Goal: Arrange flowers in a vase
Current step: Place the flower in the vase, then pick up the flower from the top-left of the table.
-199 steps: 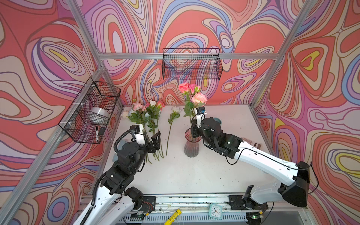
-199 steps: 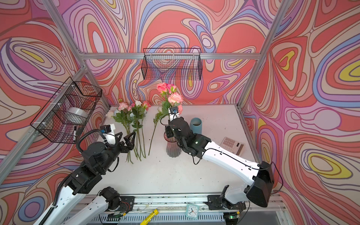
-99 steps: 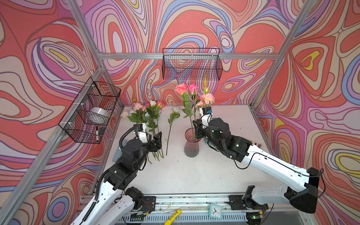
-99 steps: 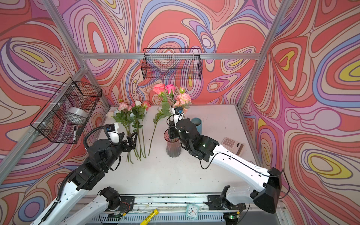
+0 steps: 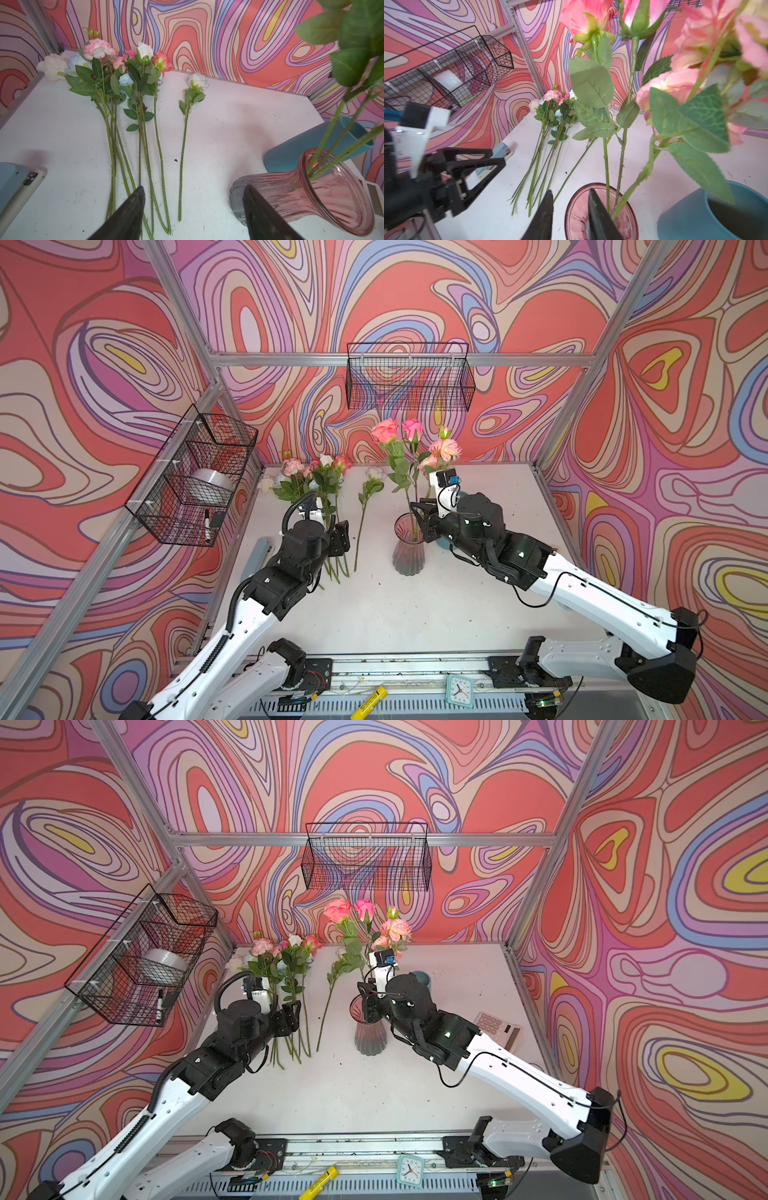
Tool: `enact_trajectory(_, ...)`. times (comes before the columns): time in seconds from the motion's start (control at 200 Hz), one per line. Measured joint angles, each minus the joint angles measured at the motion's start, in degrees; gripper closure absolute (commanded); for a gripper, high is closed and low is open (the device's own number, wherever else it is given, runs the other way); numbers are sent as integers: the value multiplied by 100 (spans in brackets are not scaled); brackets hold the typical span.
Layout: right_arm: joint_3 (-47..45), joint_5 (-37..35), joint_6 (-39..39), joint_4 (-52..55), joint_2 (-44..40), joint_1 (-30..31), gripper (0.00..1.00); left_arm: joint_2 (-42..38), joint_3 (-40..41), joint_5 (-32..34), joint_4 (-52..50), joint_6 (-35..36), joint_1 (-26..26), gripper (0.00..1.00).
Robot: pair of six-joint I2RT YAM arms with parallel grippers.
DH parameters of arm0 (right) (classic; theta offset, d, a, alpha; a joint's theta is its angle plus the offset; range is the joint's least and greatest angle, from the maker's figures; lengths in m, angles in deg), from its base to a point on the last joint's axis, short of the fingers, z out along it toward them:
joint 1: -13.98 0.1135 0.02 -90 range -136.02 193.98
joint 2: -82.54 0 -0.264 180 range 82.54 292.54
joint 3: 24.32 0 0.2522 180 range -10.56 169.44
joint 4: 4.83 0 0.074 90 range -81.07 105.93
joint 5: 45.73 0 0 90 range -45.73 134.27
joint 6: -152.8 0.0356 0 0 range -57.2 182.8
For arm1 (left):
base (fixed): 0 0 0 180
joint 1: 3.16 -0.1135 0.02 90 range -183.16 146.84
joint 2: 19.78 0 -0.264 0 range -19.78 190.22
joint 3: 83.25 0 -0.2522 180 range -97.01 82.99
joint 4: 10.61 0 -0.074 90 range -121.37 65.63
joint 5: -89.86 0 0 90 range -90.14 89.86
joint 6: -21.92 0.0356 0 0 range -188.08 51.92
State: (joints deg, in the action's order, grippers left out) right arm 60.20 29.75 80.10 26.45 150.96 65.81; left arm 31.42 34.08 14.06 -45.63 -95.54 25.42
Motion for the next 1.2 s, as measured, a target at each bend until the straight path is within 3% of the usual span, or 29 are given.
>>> enact_trajectory(0.31, -595, 9, 37, -2, -962, 0, 66, 1762, -636, -542, -326, -570, -761, 43)
enact_trajectory(0.401, -1003, -243, 11, -57, -1292, 0, 57, 2476, -828, -748, -387, -643, -970, 50)
enact_trajectory(0.701, -2046, -1038, 76, -120, -1504, -2, 57, 4675, -2004, -999, -767, -682, -1106, 66)
enact_trajectory(1.031, -2332, -1189, 212, -179, -1523, -2, 56, 5451, -2533, -651, -1003, -761, -1128, 68)
enact_trajectory(1.202, -2391, -1255, 238, -195, -1574, -2, 56, 5860, -2570, -715, -986, -643, -1158, 78)
